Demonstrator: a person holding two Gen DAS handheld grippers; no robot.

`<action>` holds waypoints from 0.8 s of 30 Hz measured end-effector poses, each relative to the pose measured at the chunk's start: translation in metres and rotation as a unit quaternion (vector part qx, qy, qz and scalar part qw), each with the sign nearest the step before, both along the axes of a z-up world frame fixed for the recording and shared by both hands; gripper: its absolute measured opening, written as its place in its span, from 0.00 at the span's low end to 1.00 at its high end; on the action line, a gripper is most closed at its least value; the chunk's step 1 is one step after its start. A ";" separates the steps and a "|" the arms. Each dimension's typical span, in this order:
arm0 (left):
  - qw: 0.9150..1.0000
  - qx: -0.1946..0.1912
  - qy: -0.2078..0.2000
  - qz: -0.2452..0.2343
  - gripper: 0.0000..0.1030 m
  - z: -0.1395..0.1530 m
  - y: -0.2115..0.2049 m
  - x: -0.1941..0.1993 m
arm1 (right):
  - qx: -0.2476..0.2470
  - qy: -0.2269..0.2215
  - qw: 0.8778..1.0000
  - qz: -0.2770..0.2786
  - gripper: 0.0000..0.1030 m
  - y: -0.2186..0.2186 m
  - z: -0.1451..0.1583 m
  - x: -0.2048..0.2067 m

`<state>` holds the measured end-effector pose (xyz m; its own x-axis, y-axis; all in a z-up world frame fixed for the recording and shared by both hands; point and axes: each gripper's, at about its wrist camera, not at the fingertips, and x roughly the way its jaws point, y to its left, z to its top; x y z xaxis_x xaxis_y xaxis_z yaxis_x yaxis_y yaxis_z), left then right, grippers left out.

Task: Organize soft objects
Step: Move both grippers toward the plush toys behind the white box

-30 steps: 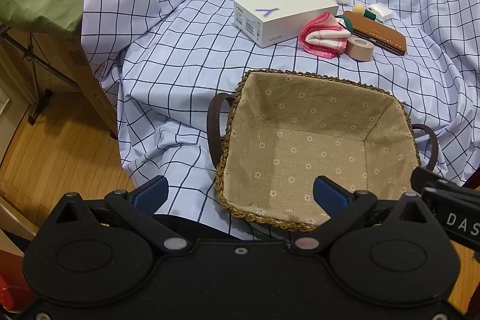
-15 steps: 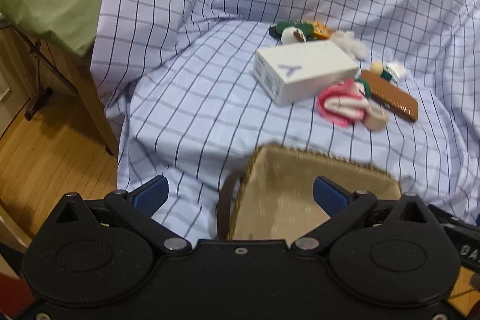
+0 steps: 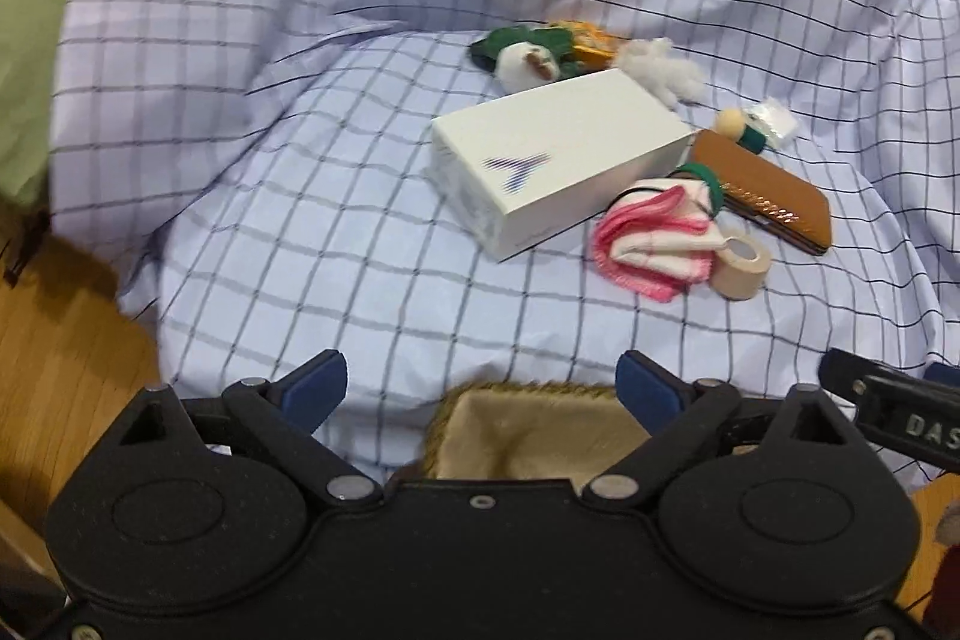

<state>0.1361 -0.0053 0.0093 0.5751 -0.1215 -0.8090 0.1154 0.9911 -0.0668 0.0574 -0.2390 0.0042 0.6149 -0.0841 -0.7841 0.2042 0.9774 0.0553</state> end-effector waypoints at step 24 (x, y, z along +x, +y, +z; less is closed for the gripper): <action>0.999 -0.016 0.021 -0.019 0.91 -0.025 -0.010 0.072 | -0.006 0.023 0.999 0.025 0.92 -0.004 -0.041 0.096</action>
<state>0.2077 -0.0151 -0.0155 0.5351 -0.1687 -0.8278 0.1497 0.9833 -0.1036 0.1537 -0.2425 -0.0372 0.5824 -0.0630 -0.8105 0.1563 0.9871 0.0357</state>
